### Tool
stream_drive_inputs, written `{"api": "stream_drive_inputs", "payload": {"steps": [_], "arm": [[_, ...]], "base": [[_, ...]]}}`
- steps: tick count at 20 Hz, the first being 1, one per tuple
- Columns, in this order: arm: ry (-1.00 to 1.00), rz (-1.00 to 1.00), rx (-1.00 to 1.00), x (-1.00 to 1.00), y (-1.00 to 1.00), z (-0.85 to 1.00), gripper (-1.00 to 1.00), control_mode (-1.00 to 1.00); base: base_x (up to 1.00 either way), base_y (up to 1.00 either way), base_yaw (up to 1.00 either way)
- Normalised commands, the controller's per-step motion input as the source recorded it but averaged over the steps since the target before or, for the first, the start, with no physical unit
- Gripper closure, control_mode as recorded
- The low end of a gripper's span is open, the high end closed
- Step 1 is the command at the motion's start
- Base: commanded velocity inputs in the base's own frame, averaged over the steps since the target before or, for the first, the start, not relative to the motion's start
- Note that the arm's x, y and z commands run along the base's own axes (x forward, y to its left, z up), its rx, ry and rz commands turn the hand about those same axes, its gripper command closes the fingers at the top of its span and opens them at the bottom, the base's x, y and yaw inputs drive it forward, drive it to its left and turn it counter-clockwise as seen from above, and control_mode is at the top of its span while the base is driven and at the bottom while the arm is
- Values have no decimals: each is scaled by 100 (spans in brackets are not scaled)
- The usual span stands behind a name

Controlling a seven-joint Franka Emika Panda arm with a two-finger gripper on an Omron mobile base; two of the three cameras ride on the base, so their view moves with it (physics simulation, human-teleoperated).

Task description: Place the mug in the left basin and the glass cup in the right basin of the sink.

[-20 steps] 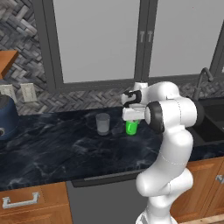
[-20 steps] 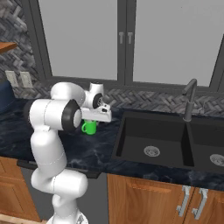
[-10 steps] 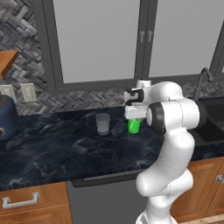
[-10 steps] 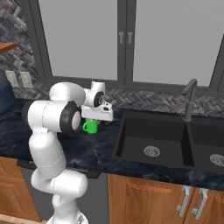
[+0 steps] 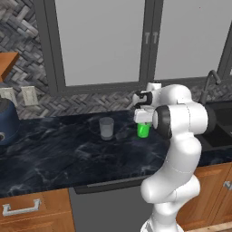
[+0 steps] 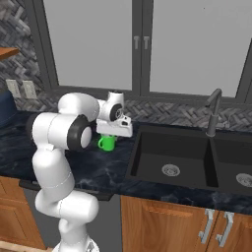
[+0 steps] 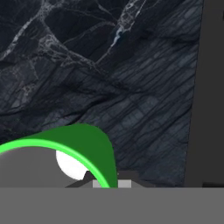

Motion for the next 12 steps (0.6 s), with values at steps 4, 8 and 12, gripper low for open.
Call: {"api": "stream_drive_inputs", "payload": {"steps": [4,8,12], "arm": [[0,0,3,0,-32,0,100,-100],[0,0,5,0,-38,0,100,-100],[0,0,3,0,-46,0,100,-100]], "base": [[0,0,0],[0,0,0],[0,0,0]]}}
